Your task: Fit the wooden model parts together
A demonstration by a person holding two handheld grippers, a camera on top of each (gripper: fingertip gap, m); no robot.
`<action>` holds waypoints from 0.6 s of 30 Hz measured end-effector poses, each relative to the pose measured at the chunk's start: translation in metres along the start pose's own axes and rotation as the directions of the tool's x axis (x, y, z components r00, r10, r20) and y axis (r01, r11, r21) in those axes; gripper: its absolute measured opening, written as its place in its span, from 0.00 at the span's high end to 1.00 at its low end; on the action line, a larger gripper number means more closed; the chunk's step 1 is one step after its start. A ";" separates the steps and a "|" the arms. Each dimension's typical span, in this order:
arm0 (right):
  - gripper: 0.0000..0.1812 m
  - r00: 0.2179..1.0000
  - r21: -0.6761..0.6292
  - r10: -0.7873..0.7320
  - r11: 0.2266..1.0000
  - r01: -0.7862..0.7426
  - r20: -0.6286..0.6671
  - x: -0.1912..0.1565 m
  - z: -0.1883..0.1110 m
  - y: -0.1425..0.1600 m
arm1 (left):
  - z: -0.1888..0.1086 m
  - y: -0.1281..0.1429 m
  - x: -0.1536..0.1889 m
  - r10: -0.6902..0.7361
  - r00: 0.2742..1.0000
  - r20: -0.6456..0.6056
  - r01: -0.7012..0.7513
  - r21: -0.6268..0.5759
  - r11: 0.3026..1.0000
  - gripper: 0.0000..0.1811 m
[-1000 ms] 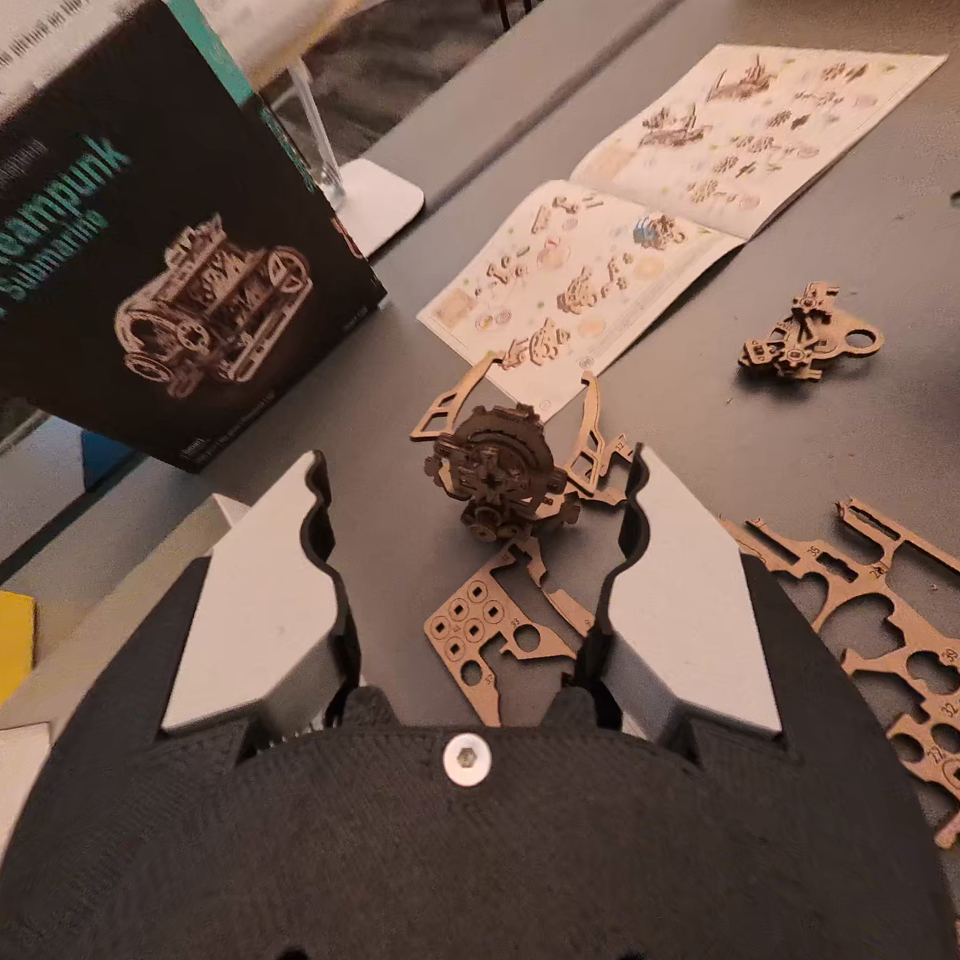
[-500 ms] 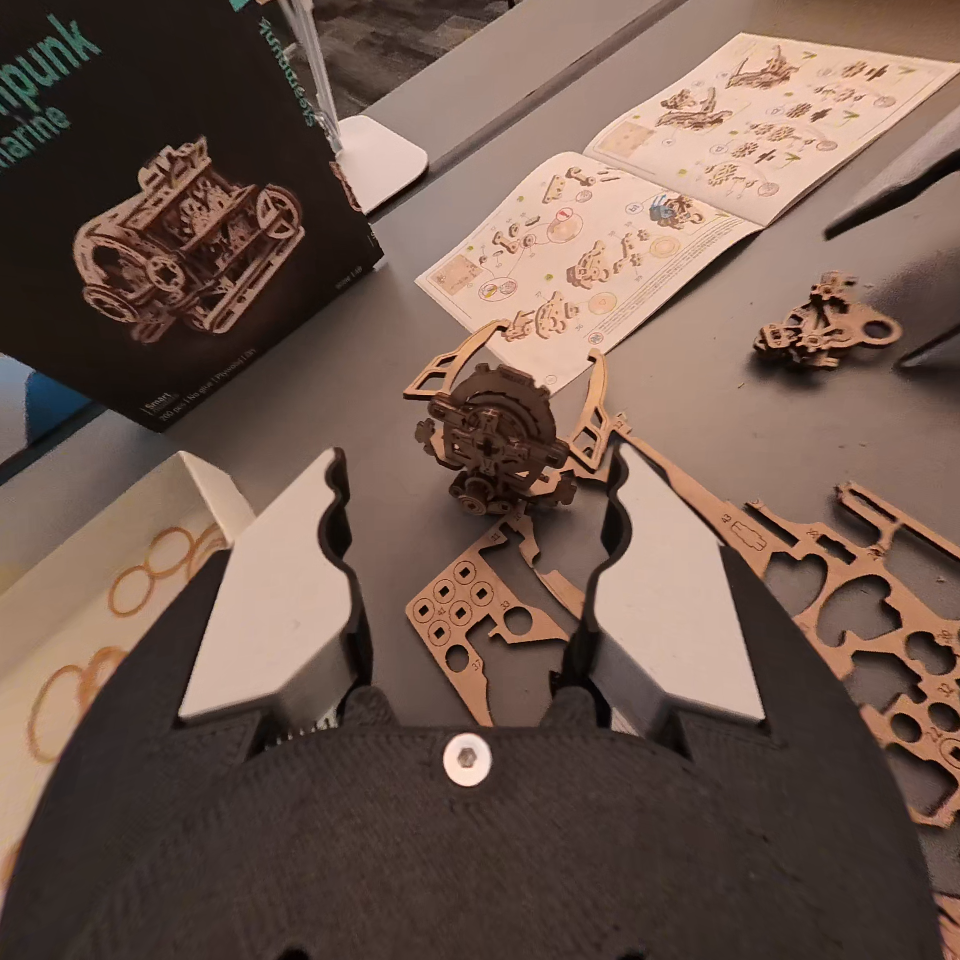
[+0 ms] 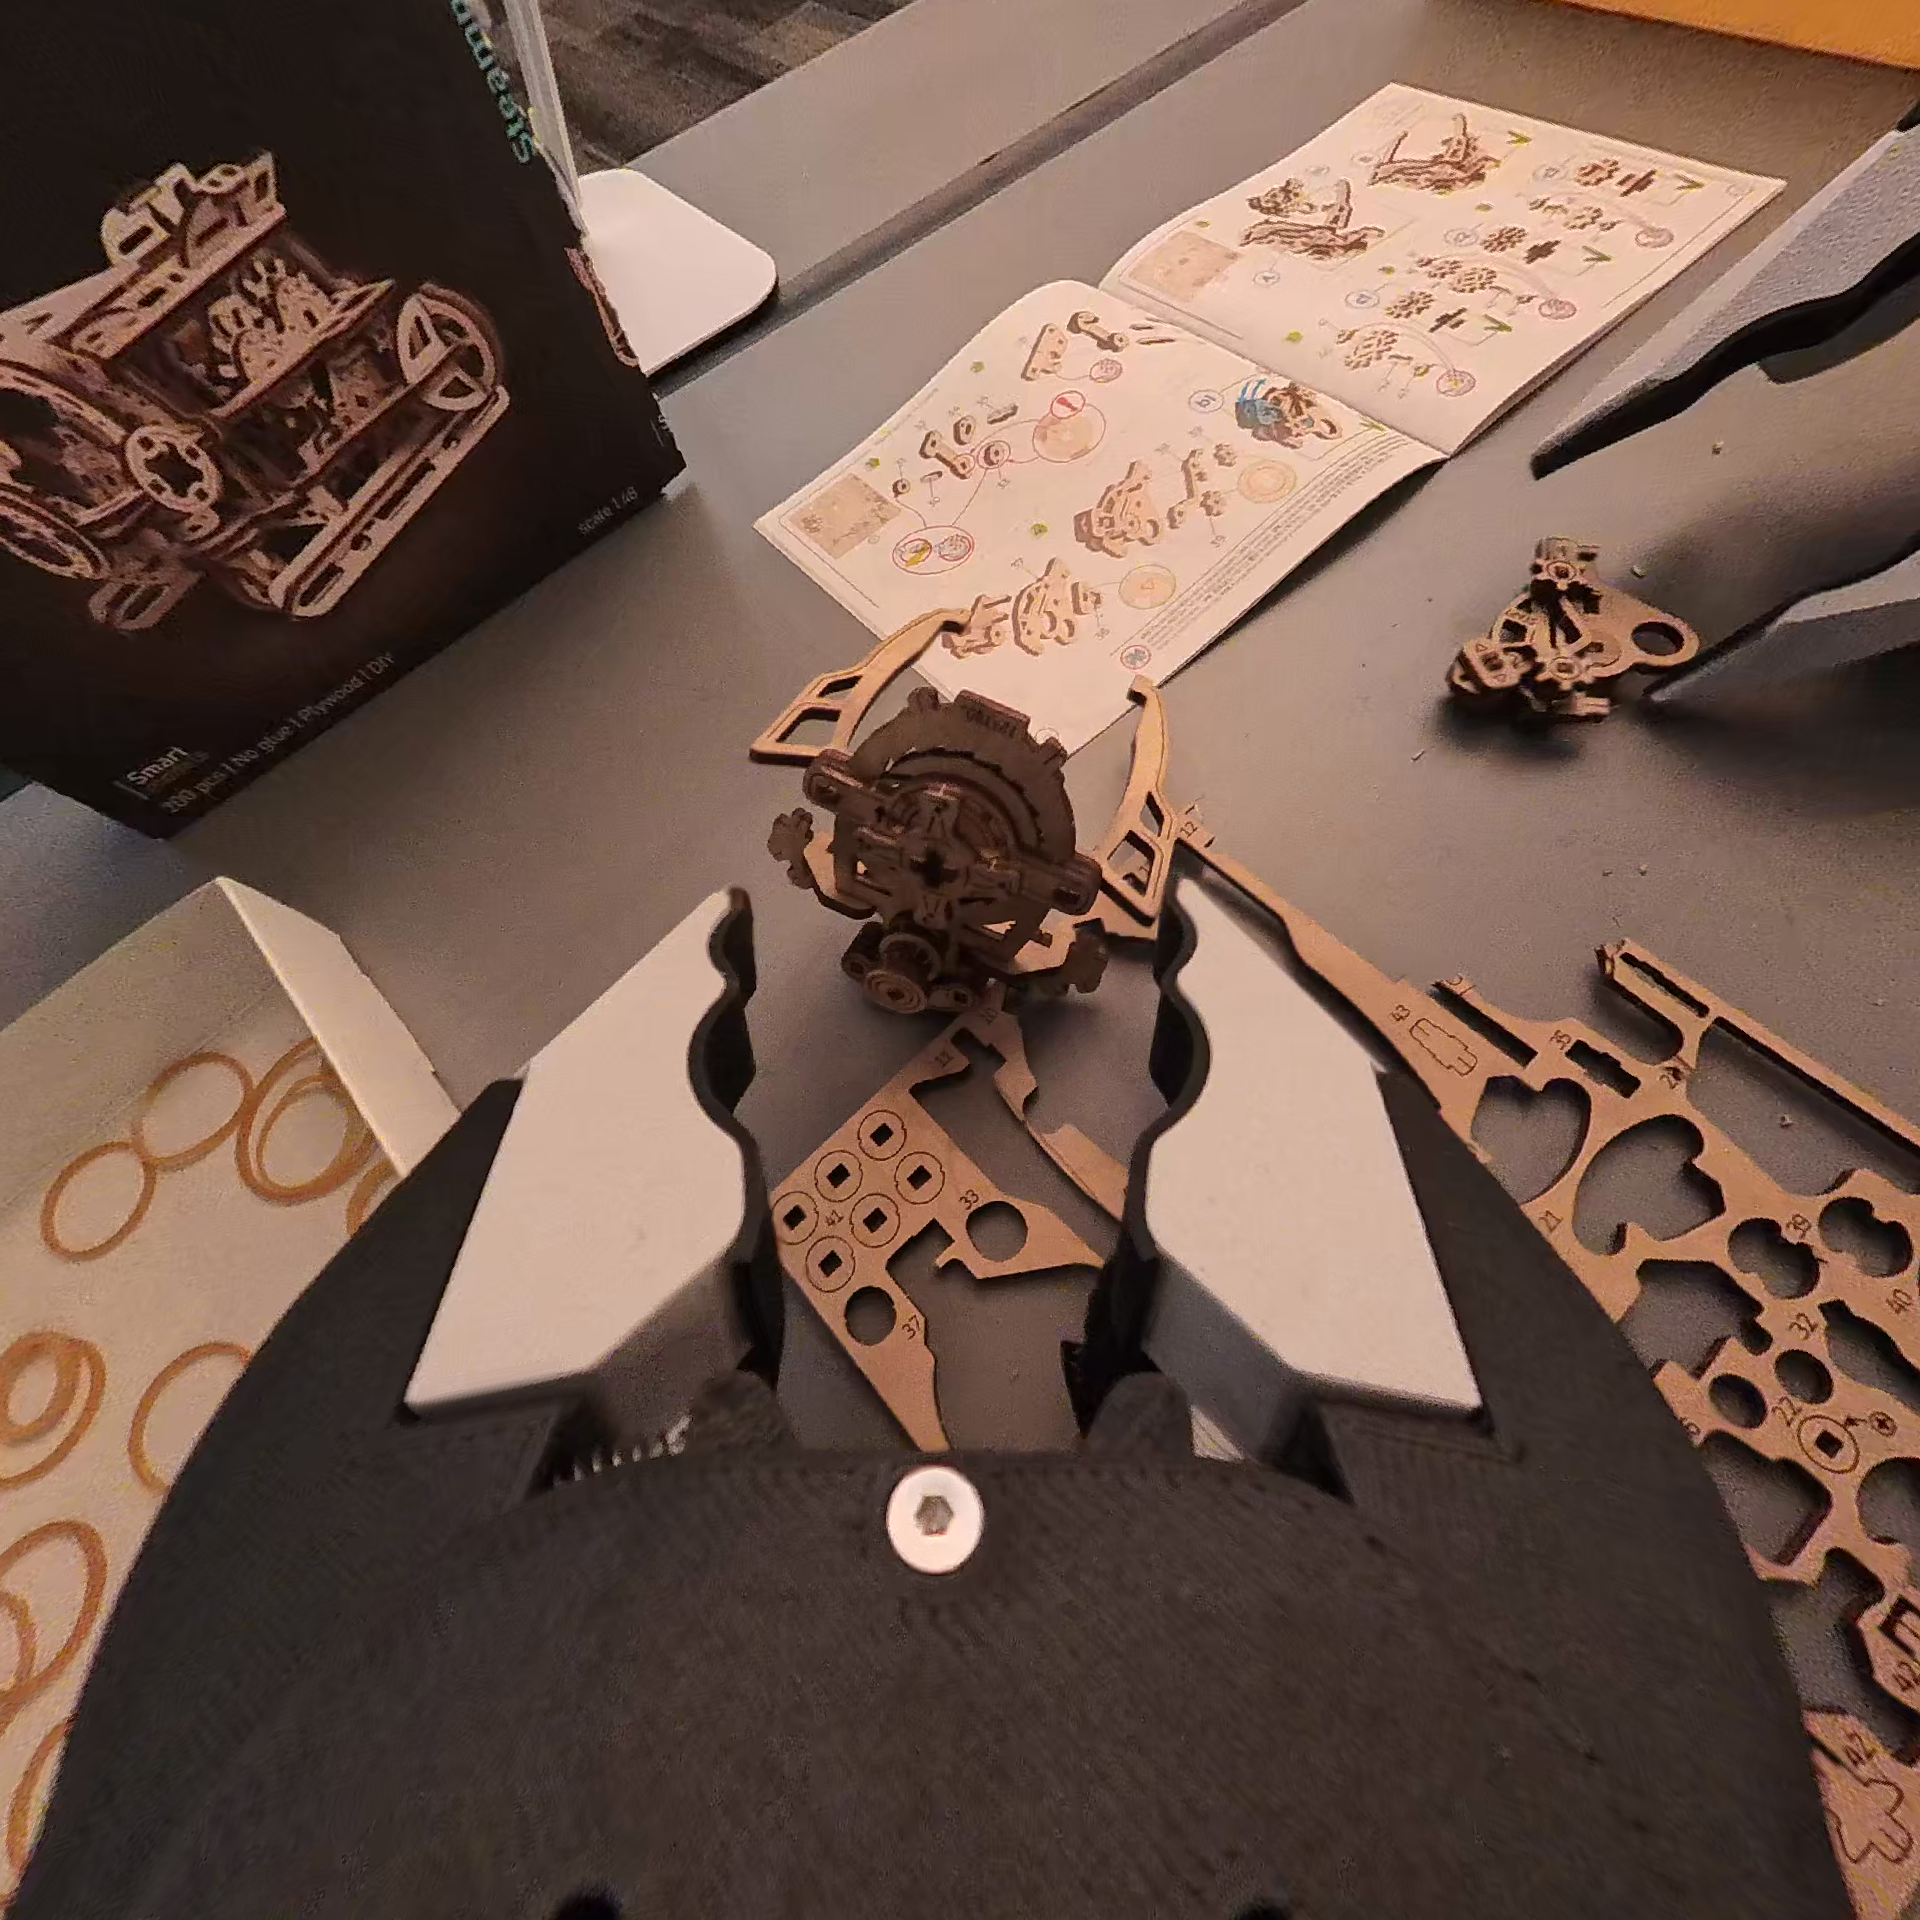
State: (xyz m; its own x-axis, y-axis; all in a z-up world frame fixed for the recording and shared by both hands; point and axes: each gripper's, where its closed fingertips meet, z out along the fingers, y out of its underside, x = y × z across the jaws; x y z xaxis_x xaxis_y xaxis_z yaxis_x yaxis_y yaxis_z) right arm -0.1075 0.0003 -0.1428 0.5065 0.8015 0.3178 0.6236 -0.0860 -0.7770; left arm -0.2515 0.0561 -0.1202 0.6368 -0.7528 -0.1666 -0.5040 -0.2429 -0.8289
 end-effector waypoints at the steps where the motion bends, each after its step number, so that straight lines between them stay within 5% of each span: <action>1: 0.69 1.000 -0.002 0.008 1.000 -0.008 0.003 0.000 0.000 0.001 | -0.001 0.000 0.000 -0.004 1.000 -0.001 0.004 -0.001 1.000 0.58; 18: 0.74 0.963 -0.062 0.161 0.987 -0.151 0.217 -0.008 0.009 0.005 | -0.017 -0.024 -0.001 -0.020 1.000 0.000 0.019 0.116 0.993 0.56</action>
State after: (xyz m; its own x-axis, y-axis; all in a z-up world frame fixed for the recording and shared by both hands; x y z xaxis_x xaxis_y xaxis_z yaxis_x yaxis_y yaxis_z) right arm -0.1138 -0.0014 -0.1536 0.4593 0.8860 0.0631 0.5757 -0.2428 -0.7808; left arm -0.2497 0.0521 -0.0912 0.6463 -0.7481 -0.1503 -0.4206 -0.1850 -0.8882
